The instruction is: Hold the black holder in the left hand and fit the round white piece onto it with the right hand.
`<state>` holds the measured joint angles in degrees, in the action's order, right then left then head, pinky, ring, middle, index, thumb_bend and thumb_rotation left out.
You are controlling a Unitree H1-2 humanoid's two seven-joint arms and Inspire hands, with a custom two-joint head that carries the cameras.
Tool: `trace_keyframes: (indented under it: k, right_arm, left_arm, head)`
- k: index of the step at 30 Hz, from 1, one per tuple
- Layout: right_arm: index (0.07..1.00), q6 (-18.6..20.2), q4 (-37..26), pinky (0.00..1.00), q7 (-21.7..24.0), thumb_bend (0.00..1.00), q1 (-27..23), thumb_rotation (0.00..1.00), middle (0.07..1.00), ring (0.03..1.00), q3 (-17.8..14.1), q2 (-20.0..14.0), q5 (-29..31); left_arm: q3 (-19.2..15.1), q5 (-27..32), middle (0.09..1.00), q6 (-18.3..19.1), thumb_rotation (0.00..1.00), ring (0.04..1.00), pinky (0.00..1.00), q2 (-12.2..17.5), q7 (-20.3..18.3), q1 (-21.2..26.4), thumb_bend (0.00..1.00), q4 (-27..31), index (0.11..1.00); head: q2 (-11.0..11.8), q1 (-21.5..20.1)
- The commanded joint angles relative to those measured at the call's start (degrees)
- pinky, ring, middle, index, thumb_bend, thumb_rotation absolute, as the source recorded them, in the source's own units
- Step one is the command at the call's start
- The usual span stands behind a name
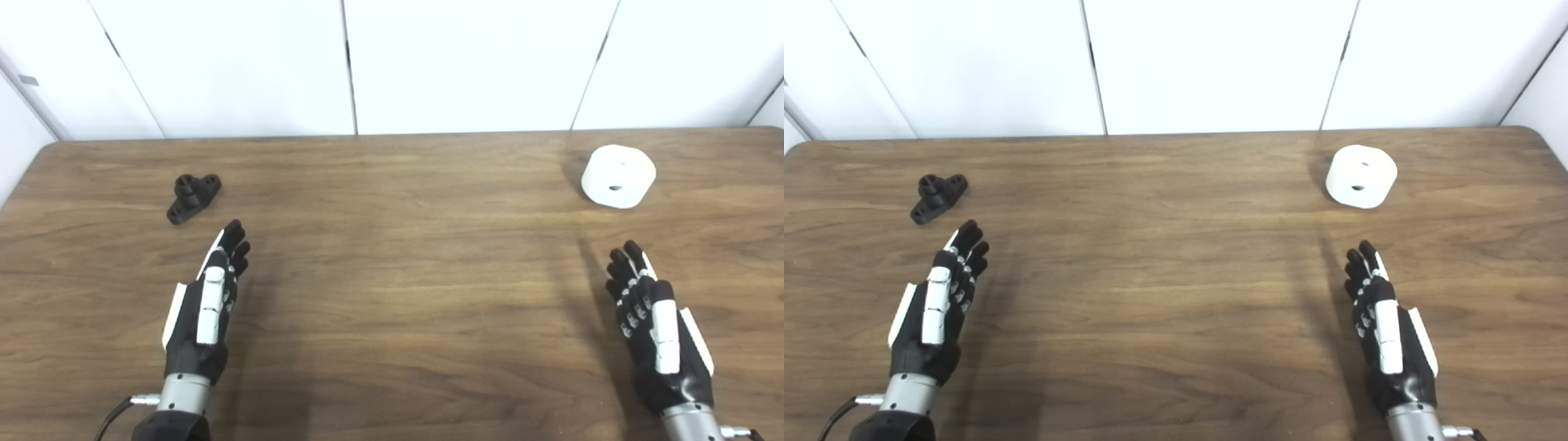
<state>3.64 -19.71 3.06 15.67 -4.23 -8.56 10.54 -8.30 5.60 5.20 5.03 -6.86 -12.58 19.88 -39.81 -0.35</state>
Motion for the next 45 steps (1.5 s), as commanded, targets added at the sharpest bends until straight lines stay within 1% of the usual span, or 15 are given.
trace_keyframes:
  k: [1,9,12,16,20,21,23,24,25,30,31,33,36,40,45]
  right_arm:
    - [1.0,-1.0,-0.3,1.0,0.4,0.59,-0.1,1.0,0.965,0.974,-0.3,0.2,0.1]
    - [1.0,-0.8,-0.2,1.0,0.4,0.58,-0.1,1.0,0.967,0.982,-0.3,0.1,-0.1]
    - [1.0,-0.4,-0.3,1.0,0.5,0.59,-0.1,1.0,0.971,0.987,-0.3,0.1,0.1]
    - [1.0,-0.6,-0.2,1.0,0.8,0.6,0.2,1.0,0.976,0.996,-0.4,-0.2,0.3]
    - [1.0,-1.6,0.5,1.0,1.7,0.58,0.4,1.0,0.978,1.0,-0.7,-0.9,0.6]
    - [1.0,-1.8,0.8,1.0,1.9,0.58,0.4,1.0,0.978,1.0,-0.9,-1.1,0.7]
    - [1.0,-2.3,1.6,1.0,2.2,0.59,0.3,1.0,0.975,0.997,-1.3,-1.3,0.8]
    - [1.0,-2.8,2.1,1.0,2.5,0.6,0.2,1.0,0.975,0.998,-1.5,-1.4,0.9]
    - [1.0,-3.4,2.9,1.0,2.9,0.6,0.1,1.0,0.974,0.998,-1.6,-1.6,1.1]
    - [1.0,-6.3,6.6,1.0,4.2,0.6,-0.5,1.0,0.981,0.998,-2.1,-2.3,1.5]
    - [1.0,-6.5,7.2,1.0,4.5,0.6,-0.7,1.0,0.985,0.999,-2.1,-2.5,1.8]
    - [1.0,-6.2,7.6,1.0,4.4,0.61,-0.8,1.0,0.987,1.0,-2.3,-2.5,2.1]
    - [1.0,-6.7,9.0,1.0,4.7,0.61,-1.2,1.0,0.988,1.0,-2.5,-2.7,2.9]
    - [1.0,-7.4,10.4,1.0,5.4,0.61,-1.7,1.0,0.998,1.0,-2.8,-2.8,3.4]
    - [1.0,-7.9,11.6,1.0,6.1,0.59,-2.2,1.0,1.0,1.0,-3.0,-2.9,3.9]
  left_arm:
    - [0.5,-0.9,0.979,-1.3,0.97,0.978,0.98,0.8,0.4,-2.3,0.47,1.3,0.963]
    - [0.5,-1.5,0.979,-1.4,0.96,0.98,0.99,0.6,0.4,-2.3,0.47,1.3,0.958]
    - [0.5,-1.2,0.984,-1.2,0.97,0.984,0.99,0.6,0.3,-2.4,0.47,1.4,0.961]
    - [0.6,-1.0,0.984,-1.5,0.97,0.984,0.98,0.3,0.2,-2.7,0.47,1.4,0.963]
    - [1.2,-1.7,0.969,-2.1,0.97,0.968,0.97,-0.4,0.6,-3.1,0.46,1.0,0.956]
    - [1.3,-1.8,0.966,-2.4,0.97,0.964,0.97,-0.6,0.6,-3.1,0.46,0.8,0.955]
    - [1.8,-2.2,0.963,-2.8,0.96,0.967,0.98,-0.9,0.8,-3.2,0.46,0.2,0.953]
    - [2.1,-2.7,0.971,-3.3,0.96,0.975,0.99,-0.9,0.9,-3.1,0.46,-0.1,0.951]
    - [2.5,-3.5,0.975,-3.8,0.97,0.978,0.99,-1.0,1.2,-3.1,0.46,-0.6,0.951]
    - [3.8,-5.4,0.974,-6.0,0.97,0.976,0.97,-1.5,1.8,-3.2,0.45,-2.6,0.955]
    - [4.1,-5.6,0.971,-6.6,0.97,0.975,0.97,-1.5,2.0,-3.1,0.45,-3.2,0.959]
    - [4.5,-5.9,0.966,-7.6,0.96,0.969,0.95,-1.6,2.2,-3.1,0.45,-4.1,0.966]
    - [5.0,-5.5,0.976,-9.1,0.96,0.975,0.95,-1.7,2.1,-2.8,0.44,-5.6,0.984]
    - [5.5,-5.6,0.987,-10.1,0.95,0.982,0.94,-2.2,2.7,-2.7,0.45,-6.6,0.991]
    - [6.1,-6.0,1.0,-9.3,0.92,0.994,0.95,-2.6,3.8,-2.5,0.47,-6.9,0.982]
  head:
    - [0.1,0.0]
    - [0.2,0.1]
    - [0.2,0.1]
    - [1.2,2.4]
    - [3.0,5.2]
    - [3.1,5.5]
    - [4.2,7.1]
    - [4.3,7.4]
    - [5.3,8.4]
    - [8.3,10.5]
    - [9.3,11.3]
    - [9.9,11.9]
    - [11.5,13.2]
    - [12.8,13.8]
    - [13.1,13.5]
